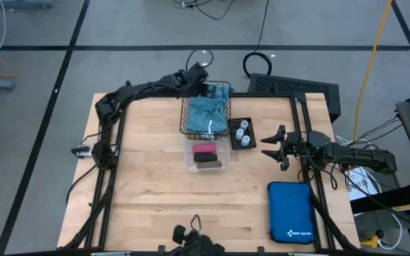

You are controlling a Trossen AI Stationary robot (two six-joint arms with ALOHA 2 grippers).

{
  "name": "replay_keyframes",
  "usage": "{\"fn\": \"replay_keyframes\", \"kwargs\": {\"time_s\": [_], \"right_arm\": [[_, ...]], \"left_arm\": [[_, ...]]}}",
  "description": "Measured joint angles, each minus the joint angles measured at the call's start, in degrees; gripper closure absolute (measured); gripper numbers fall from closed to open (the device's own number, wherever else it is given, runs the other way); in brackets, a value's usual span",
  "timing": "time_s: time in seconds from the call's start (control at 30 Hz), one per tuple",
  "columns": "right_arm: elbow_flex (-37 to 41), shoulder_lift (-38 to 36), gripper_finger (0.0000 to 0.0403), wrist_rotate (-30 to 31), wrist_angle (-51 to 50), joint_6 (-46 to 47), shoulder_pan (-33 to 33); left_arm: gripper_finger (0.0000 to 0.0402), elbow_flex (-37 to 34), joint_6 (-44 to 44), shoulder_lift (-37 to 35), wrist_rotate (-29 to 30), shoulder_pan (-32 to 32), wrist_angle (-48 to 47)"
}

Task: Pick & Place Medicine items
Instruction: Put the blue patient gown into the wire basket

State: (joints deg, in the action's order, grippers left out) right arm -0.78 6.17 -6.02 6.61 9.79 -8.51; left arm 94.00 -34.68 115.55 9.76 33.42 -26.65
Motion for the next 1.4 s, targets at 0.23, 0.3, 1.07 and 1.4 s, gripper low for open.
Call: {"fn": "replay_keyframes", "kwargs": {"time_s": [0.23,0.3,1.07,1.4], "right_arm": [[0.0,0.0,0.0190,0.0,0.0,0.0,0.0],[0.0,0.0,0.0190,0.0,0.0,0.0,0.0],[0.0,0.0,0.0190,0.0,0.0,0.0,0.0],[0.0,0.0,0.0190,0.0,0.0,0.0,0.0]], "left_arm": [[0.0280,0.0,-0.9,4.7,-1.2,0.8,-1.8],[0.0280,0.1,-1.0,5.7,-0.4,0.7,-3.0],[0.0280,0.0,4.3,-4.8,0.0,-7.7,6.3],[0.0280,0.0,1.9,3.2,-1.0,-9.5,5.6]]}}
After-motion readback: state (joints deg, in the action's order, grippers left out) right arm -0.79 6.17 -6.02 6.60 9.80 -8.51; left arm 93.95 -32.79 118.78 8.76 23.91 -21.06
